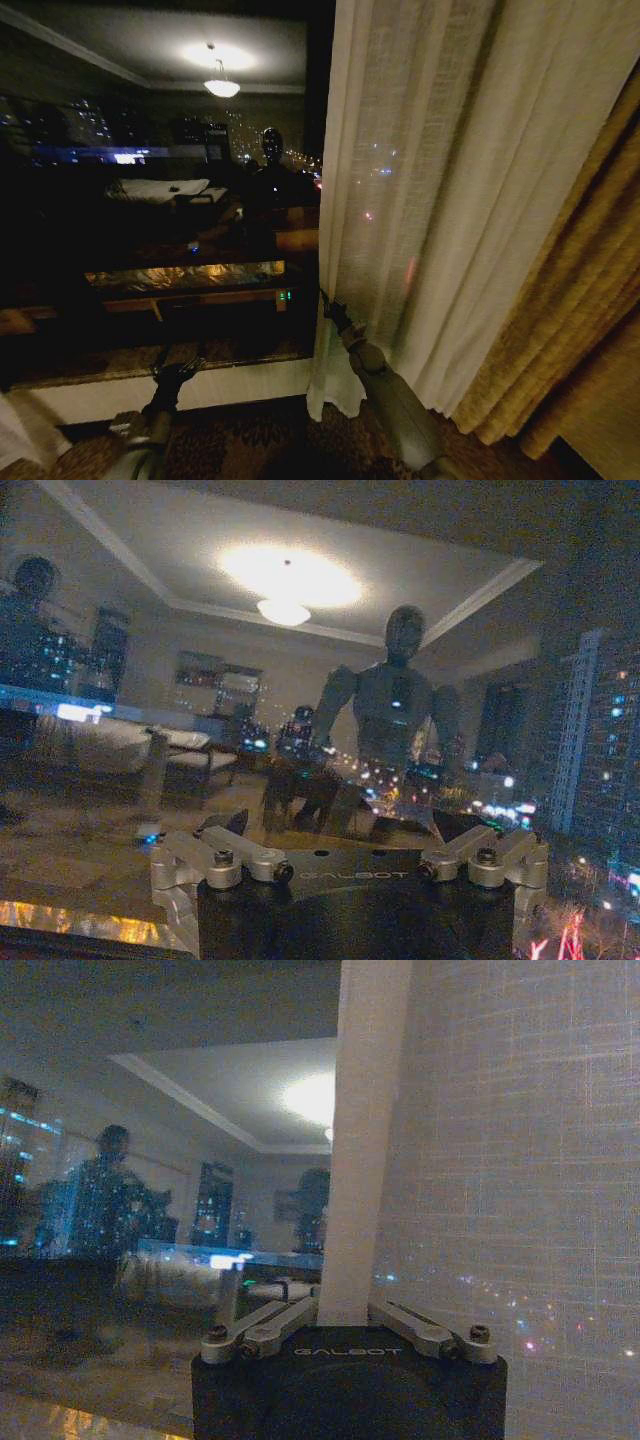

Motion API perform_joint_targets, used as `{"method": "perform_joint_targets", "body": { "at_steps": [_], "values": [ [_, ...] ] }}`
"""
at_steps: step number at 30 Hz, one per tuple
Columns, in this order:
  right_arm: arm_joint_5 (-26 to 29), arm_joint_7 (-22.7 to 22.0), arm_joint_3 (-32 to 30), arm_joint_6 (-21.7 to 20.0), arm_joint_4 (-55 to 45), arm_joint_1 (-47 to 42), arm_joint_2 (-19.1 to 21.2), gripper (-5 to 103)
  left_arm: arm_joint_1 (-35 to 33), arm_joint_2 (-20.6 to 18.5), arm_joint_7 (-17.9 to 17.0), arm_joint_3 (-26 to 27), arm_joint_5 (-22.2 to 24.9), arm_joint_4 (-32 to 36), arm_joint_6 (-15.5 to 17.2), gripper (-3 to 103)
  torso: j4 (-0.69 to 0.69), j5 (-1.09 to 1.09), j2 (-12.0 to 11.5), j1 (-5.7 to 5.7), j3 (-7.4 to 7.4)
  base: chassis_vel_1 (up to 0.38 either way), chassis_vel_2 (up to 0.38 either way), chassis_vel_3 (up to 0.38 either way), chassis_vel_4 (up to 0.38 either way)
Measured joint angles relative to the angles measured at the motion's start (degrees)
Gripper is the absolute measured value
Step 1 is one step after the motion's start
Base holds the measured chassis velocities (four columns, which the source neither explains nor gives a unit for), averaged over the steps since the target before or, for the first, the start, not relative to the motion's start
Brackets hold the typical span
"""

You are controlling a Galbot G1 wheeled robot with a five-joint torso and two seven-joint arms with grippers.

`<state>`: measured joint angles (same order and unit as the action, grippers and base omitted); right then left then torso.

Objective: Open the curtains by pulling them apart, changing their state from closed to fully open.

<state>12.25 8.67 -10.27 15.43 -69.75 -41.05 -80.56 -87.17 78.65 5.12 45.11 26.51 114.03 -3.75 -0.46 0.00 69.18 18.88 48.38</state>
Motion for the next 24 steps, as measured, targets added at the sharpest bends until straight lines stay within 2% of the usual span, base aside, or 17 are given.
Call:
{"method": "perform_joint_targets", "body": {
  "at_steps": [12, 24],
  "values": [
    [0.2, 0.7, -0.4, -0.3, 0.0, -0.3, 0.3, 0, 0.0, 0.0, 0.0, 0.0, 0.0, 0.0, 0.0, 100, 0.01, 0.0, 0.0, 0.0, 0.0, -0.047, -0.04, 0.041, 0.035],
    [0.2, 1.7, -0.7, -0.3, 0.5, -0.3, 0.2, 0, 0.0, 0.0, 0.0, 0.0, 0.0, 0.0, 0.0, 100, 0.0, -0.01, 0.0, 0.0, 0.0, -0.242, -0.225, 0.233, 0.222]
  ]
}}
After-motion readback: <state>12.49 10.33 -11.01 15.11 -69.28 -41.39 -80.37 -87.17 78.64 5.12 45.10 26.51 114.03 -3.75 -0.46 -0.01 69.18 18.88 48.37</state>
